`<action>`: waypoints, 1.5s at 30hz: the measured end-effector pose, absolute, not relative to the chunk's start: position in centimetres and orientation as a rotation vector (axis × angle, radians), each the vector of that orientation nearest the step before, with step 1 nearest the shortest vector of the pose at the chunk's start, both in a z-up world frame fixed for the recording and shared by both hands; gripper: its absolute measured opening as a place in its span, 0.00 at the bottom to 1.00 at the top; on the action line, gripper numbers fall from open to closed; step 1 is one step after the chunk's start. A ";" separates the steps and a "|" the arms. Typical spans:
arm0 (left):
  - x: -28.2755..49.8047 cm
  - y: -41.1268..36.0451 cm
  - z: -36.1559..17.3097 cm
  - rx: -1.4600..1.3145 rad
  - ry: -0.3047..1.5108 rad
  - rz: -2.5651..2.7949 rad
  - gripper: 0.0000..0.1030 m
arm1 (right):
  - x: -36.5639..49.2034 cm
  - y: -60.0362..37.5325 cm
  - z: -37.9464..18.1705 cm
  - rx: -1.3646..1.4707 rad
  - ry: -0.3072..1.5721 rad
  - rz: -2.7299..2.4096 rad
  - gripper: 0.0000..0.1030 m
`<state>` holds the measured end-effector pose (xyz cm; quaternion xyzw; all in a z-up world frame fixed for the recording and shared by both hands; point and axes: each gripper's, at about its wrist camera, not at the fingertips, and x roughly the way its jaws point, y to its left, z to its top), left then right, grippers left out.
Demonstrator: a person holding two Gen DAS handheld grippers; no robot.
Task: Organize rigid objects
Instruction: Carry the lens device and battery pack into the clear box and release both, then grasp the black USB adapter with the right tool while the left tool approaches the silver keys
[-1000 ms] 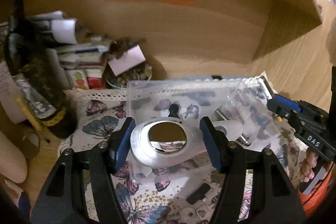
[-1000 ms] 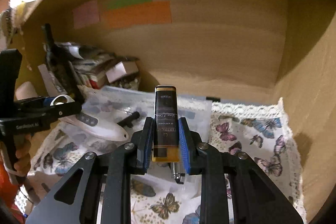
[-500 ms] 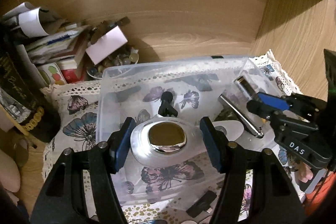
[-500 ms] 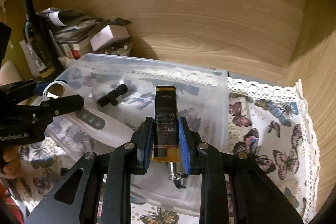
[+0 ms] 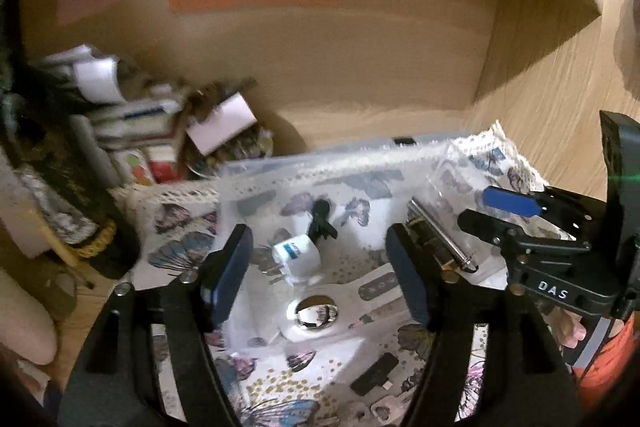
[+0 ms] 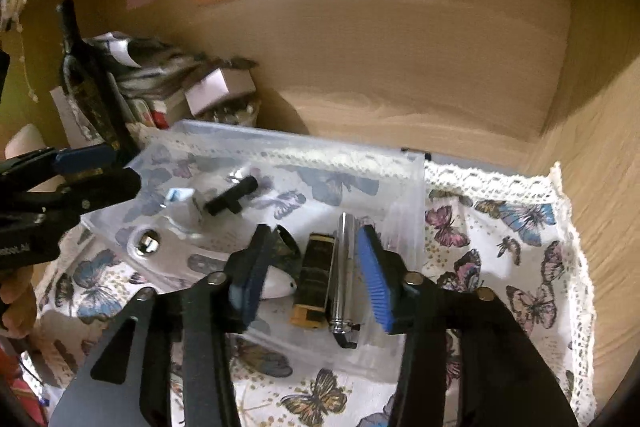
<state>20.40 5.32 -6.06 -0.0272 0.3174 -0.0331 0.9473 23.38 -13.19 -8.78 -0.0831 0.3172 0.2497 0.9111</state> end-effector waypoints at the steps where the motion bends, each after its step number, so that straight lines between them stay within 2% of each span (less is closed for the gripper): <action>1: 19.9 5.4 -5.7 -0.052 0.633 -0.059 0.77 | 22.8 -13.3 -8.4 -0.169 0.635 0.514 0.54; 4: 18.3 5.8 -4.9 -0.045 0.605 -0.051 0.90 | 21.4 -13.2 -7.5 -0.170 0.598 0.529 0.62; 6: 17.3 6.1 -5.0 -0.035 0.604 -0.045 0.92 | 20.4 -13.0 -7.1 -0.178 0.579 0.543 0.64; 12: 15.8 7.2 -7.6 -0.017 0.681 -0.028 0.92 | 18.0 -11.6 -7.7 -0.196 0.591 0.609 0.64; 20: 14.0 8.9 -11.7 0.007 0.743 0.018 0.92 | 16.3 -8.1 -11.7 -0.258 0.671 0.673 0.66; 27: 12.5 8.9 -12.7 0.014 0.769 -0.049 0.92 | 17.6 -5.7 -14.8 -0.298 0.829 0.711 0.61; 31: 12.2 8.7 -13.2 0.023 0.785 -0.059 0.92 | 18.3 -4.7 -16.1 -0.326 0.917 0.743 0.50; 34: 12.2 8.7 -13.5 0.005 0.807 -0.069 0.92 | 17.9 -4.3 -16.2 -0.381 0.885 0.727 0.41; 45: 12.2 5.1 -14.3 0.022 0.887 -0.073 0.92 | 16.0 -9.5 -13.4 -0.291 0.753 0.704 0.40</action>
